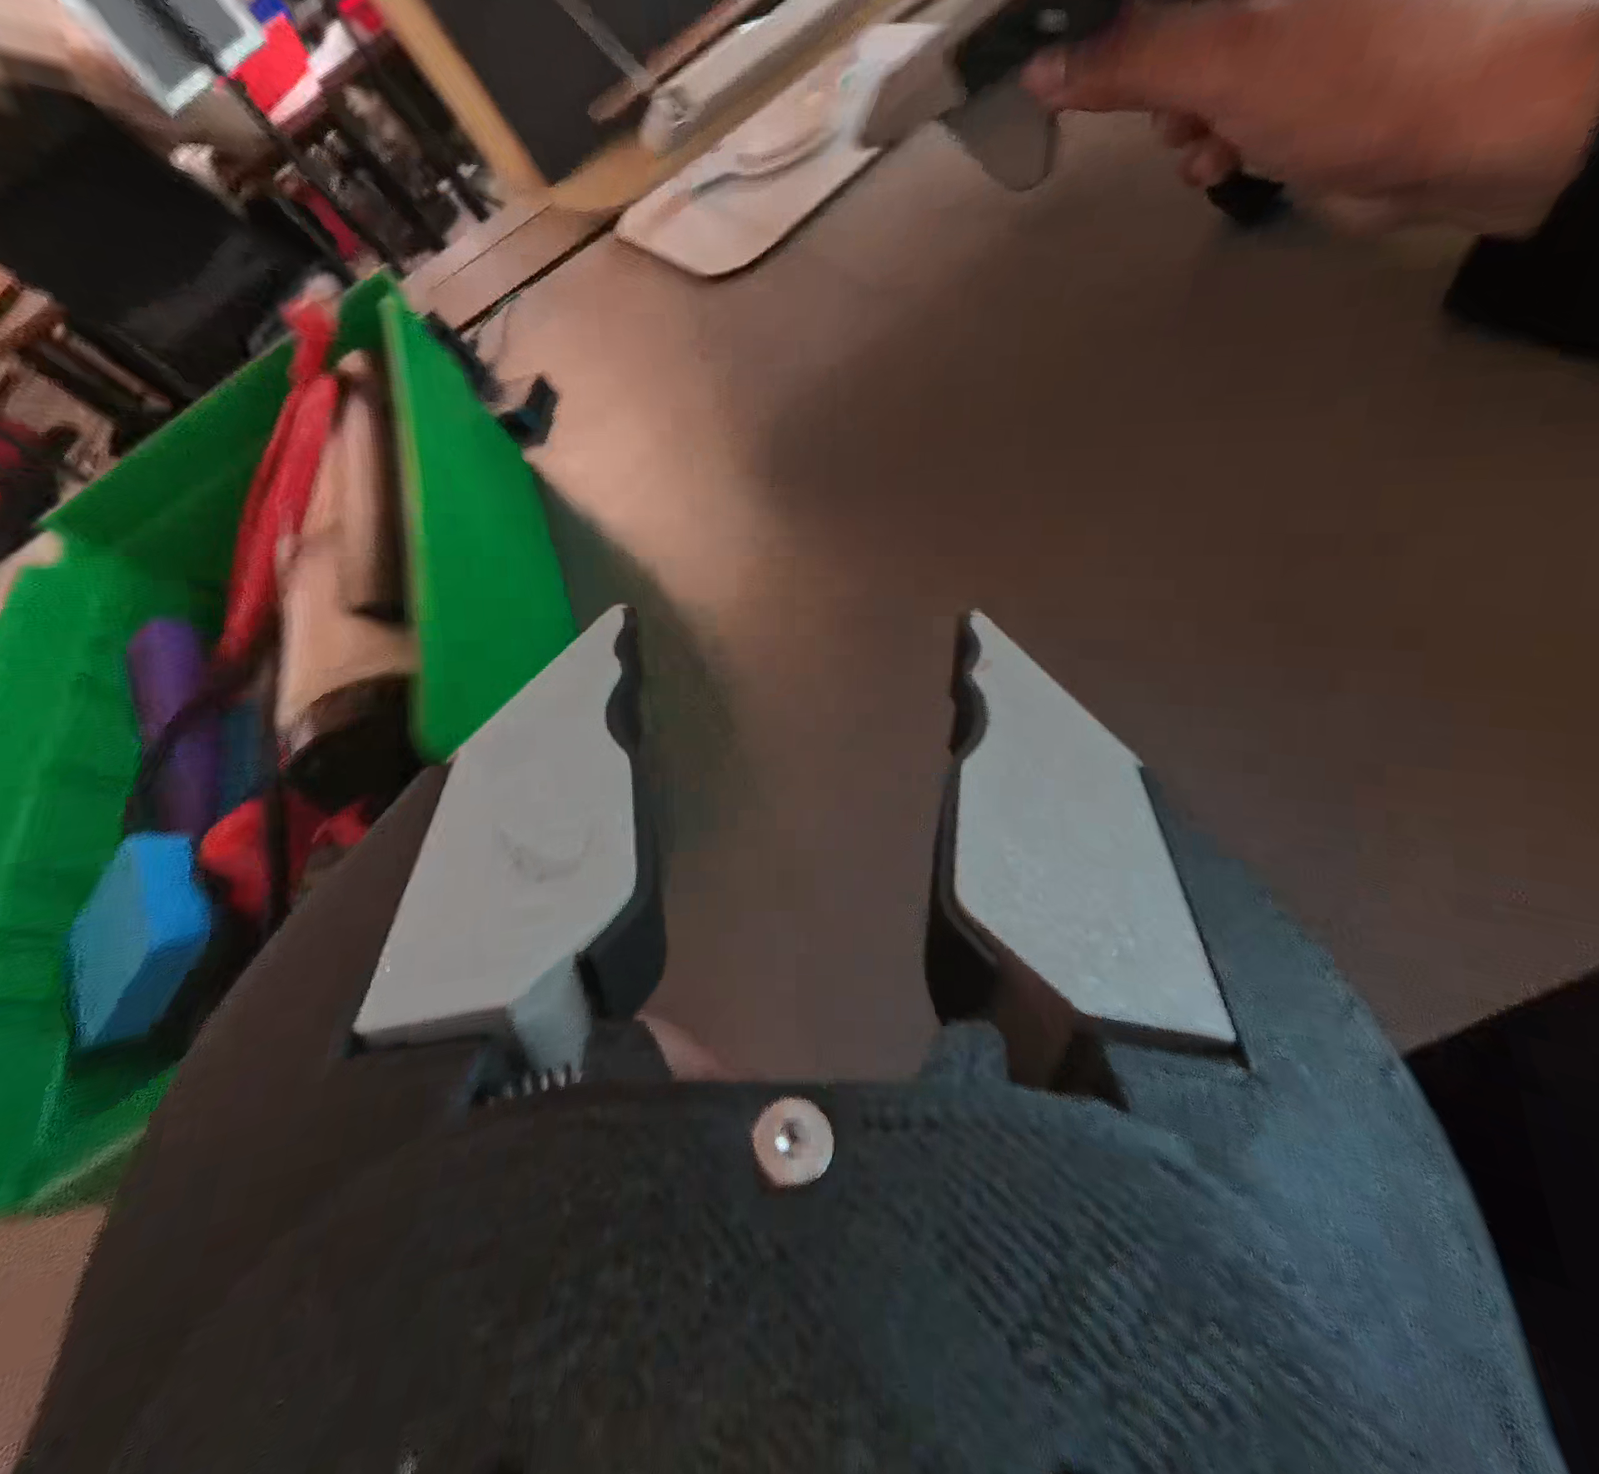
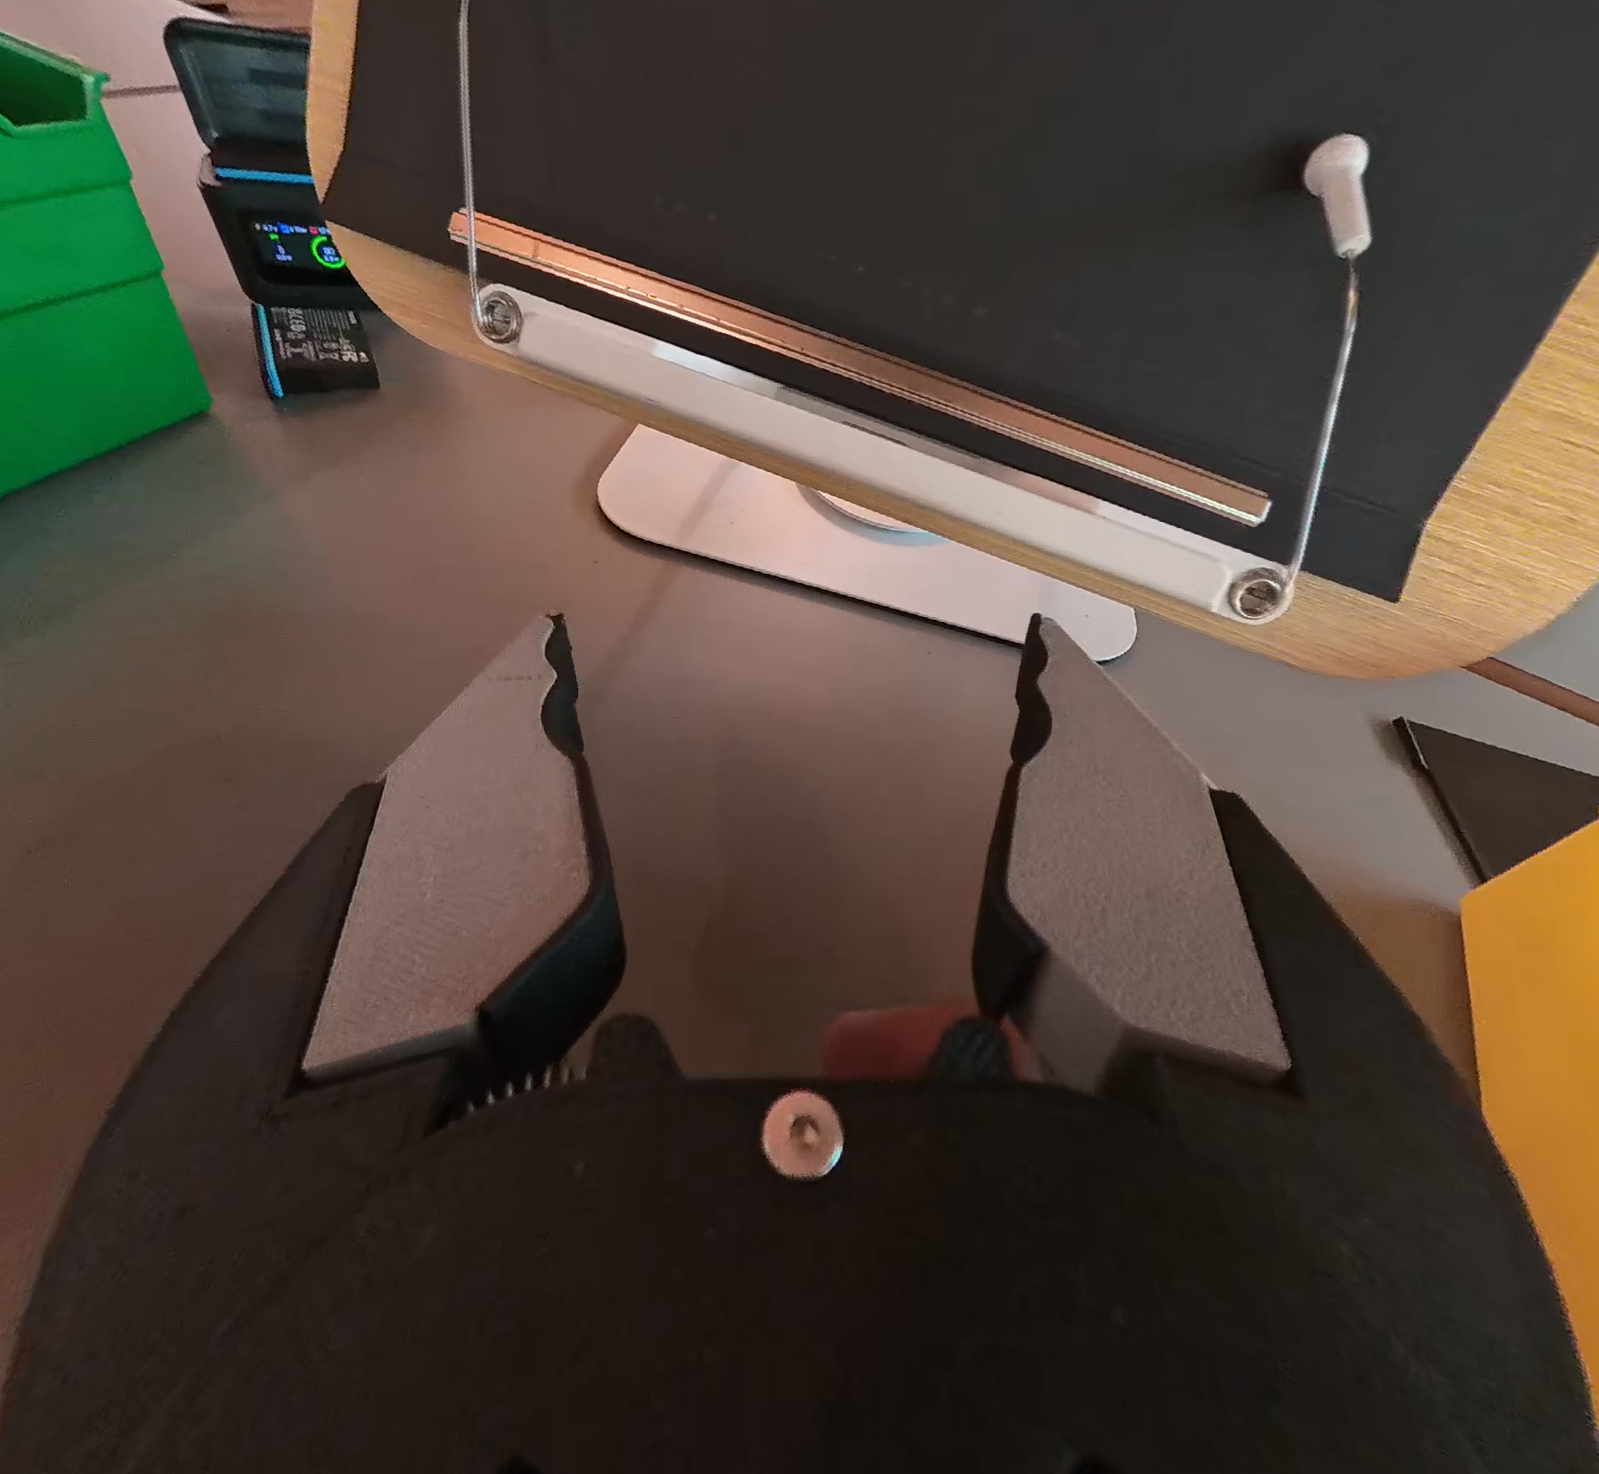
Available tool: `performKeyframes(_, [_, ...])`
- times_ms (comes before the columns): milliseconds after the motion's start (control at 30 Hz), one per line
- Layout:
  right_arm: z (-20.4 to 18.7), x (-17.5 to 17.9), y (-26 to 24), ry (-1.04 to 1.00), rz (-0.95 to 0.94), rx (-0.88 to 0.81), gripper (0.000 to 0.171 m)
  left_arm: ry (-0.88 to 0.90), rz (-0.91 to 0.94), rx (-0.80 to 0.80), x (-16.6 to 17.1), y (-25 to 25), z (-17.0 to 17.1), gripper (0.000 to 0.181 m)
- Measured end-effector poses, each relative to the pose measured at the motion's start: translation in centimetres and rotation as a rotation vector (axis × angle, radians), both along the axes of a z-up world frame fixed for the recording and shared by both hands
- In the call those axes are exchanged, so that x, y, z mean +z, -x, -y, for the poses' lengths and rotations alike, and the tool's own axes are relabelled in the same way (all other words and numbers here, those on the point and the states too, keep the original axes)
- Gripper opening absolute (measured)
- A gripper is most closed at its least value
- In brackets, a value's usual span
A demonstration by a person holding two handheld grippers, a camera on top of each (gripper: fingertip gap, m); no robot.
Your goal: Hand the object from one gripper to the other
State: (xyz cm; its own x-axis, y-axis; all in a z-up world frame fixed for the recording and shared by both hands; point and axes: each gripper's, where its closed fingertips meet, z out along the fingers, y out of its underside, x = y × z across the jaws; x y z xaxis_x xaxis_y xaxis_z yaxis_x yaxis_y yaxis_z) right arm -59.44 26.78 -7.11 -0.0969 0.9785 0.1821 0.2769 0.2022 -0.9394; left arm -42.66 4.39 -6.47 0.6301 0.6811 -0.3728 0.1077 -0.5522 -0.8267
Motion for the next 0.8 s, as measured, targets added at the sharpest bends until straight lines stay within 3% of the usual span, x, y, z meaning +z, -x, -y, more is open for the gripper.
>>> performKeyframes(33, [0.0, 0.0, 0.0, -0.006, 0.001, -0.001, 0.101, -0.017, -0.008, 0.048, 0.8, 0.8, 1.6, 0.073])
performKeyframes(133, [0.2, 0.0, 0.0, -0.022, -0.003, 0.001, 0.099, 0.002, -0.066, 0.209, 1.7, 3.8, 6.3, 0.07])
performKeyframes(233, [0.2, -0.1, -0.2, -0.032, 0.0, -0.005, 0.096, 0.078, -0.064, 0.297, -0.3, 6.7, 9.1, 0.069])
performKeyframes(367, [0.2, -0.1, -0.3, -0.034, 0.003, -0.003, 0.095, -0.034, 0.013, 0.285, -1.1, 7.7, 9.6, 0.077])
performKeyframes(533, [0.3, -0.2, -0.2, -0.042, 0.012, 0.003, 0.094, 0.032, 0.0, 0.289, -1.4, 8.6, 11.2, 0.048])
performKeyframes(633, [0.4, -0.3, -0.2, -0.045, 0.013, 0.004, 0.094, -0.002, 0.056, 0.297, -1.4, 8.5, 12.0, 0.053])
performKeyframes(800, [0.4, -0.3, -0.2, -0.042, 0.016, 0.009, 0.092, -0.224, 0.115, 0.163, 4.1, 7.5, 11.1, 0.056])
